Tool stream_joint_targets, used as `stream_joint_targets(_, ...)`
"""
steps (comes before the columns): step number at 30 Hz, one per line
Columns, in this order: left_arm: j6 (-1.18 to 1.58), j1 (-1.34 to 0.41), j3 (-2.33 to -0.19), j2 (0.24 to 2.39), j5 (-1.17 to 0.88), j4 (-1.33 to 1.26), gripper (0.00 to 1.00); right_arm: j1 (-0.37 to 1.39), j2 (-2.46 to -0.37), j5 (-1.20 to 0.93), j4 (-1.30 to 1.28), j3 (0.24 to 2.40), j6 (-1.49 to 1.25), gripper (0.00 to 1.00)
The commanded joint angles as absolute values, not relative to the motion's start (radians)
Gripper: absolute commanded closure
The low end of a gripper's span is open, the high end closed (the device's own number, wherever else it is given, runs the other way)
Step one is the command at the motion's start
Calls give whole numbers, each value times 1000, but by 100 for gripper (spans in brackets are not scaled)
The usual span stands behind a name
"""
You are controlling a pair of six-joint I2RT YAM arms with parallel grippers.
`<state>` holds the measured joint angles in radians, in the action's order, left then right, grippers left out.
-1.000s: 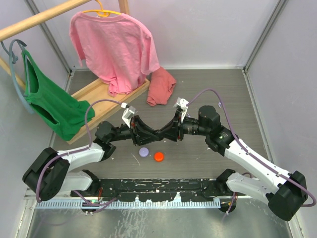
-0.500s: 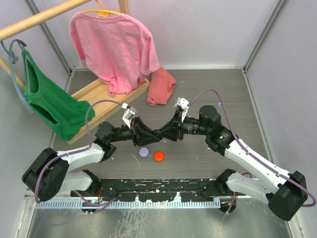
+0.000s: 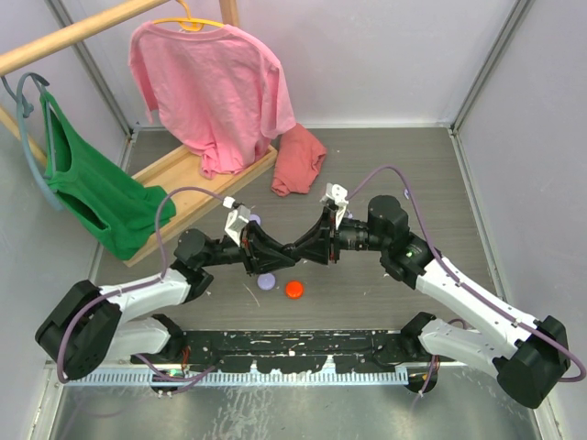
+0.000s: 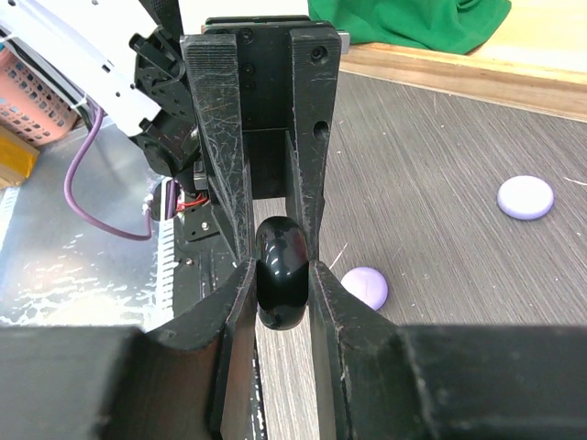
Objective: Insert the wireless bluetooth earbuds into the charging case
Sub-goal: Open the charging case.
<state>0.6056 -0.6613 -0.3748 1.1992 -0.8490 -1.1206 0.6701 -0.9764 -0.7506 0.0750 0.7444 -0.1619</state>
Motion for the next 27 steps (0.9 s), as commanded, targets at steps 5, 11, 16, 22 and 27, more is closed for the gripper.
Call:
stream_joint_targets(5,378,-702,-368,1119,-843,-1073,100,666,-950,-696,31,800,-112,71)
stream_joint_targets(11,284,-730,-347,1093,-811,-1030,100,667,-939,-655,-2,814,-96,65)
stream_joint_targets(16,232,-740,-333,1076,-812,-1014,100,666,-930,-629,-21,818,-88,62)
stream_joint_targets(22,210,-745,-328,1063,-810,-998,100,667,-921,-594,-42,824,-81,58)
stream_joint_targets(27,199,-745,-326,1053,-759,-945,100,666,-928,-562,-75,836,-83,52)
